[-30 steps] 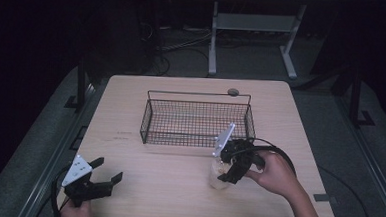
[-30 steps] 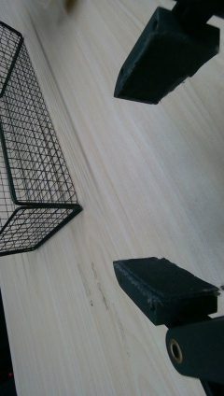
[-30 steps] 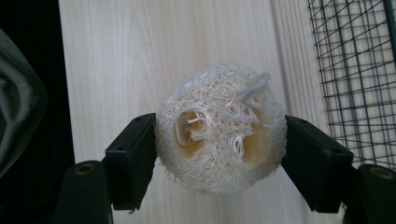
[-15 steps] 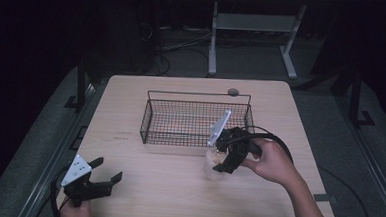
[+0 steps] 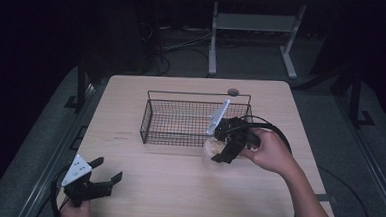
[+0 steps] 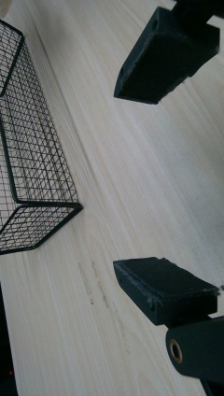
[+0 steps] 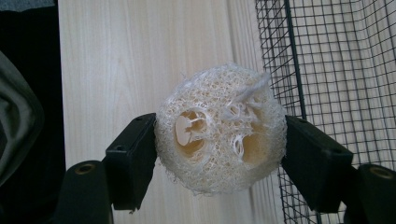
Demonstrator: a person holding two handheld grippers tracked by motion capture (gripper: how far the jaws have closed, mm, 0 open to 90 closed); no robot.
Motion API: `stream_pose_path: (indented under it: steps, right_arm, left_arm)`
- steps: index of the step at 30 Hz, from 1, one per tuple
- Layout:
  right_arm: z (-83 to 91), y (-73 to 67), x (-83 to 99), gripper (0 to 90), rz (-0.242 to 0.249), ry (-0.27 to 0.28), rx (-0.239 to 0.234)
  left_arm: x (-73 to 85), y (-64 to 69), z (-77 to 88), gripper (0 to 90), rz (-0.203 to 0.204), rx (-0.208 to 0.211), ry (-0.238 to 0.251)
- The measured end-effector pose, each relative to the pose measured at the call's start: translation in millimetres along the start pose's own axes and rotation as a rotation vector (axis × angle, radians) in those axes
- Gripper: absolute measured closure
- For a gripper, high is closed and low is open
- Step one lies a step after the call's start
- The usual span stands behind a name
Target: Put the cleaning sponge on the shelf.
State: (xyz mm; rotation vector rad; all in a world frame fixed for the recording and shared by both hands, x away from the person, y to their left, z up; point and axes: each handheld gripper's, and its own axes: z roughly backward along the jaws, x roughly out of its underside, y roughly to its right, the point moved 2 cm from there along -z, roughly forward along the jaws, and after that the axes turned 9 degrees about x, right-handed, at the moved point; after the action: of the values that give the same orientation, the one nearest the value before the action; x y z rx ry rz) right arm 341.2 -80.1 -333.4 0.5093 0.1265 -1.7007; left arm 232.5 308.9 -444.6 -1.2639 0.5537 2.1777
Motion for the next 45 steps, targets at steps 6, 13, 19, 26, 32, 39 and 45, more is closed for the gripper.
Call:
stream_pose_path:
  steps: [6, 13, 19, 26, 32, 39, 45]
  right_arm:
    - [4.5, 7.1, -6.5, 29.0, 0.006, 0.001, 0.010]
    - [6.3, 18.9, -14.3, 29.0, -0.004, -0.004, 0.008]
    - [6.0, 29.2, -20.7, 28.9, -0.003, -0.007, 0.007]
    - [8.5, 41.0, -28.6, 29.0, -0.011, -0.021, 0.015]
    - [6.6, 52.4, -31.8, 29.0, -0.032, -0.024, 0.014]
    - [8.2, 64.4, -35.9, 29.0, -0.051, -0.033, 0.022]
    - [10.8, 74.9, -40.0, 29.0, -0.068, -0.027, 0.027]
  left_arm:
    - [-0.2, 0.5, -0.3, 13.9, 0.000, 0.000, 0.003]
    - [-0.7, 2.0, -0.8, 13.9, -0.005, 0.002, 0.000]
    - [-0.5, 1.6, -0.4, 13.9, -0.008, 0.000, 0.000]
    - [0.1, 0.1, 0.5, 13.9, -0.001, -0.002, 0.001]
    - [0.2, 0.4, 0.9, 13.9, 0.000, -0.002, 0.003]
    - [0.2, 0.0, 0.8, 13.9, 0.000, -0.002, 0.001]
    - [0.2, -0.2, 0.6, 13.9, 0.002, 0.000, 0.004]
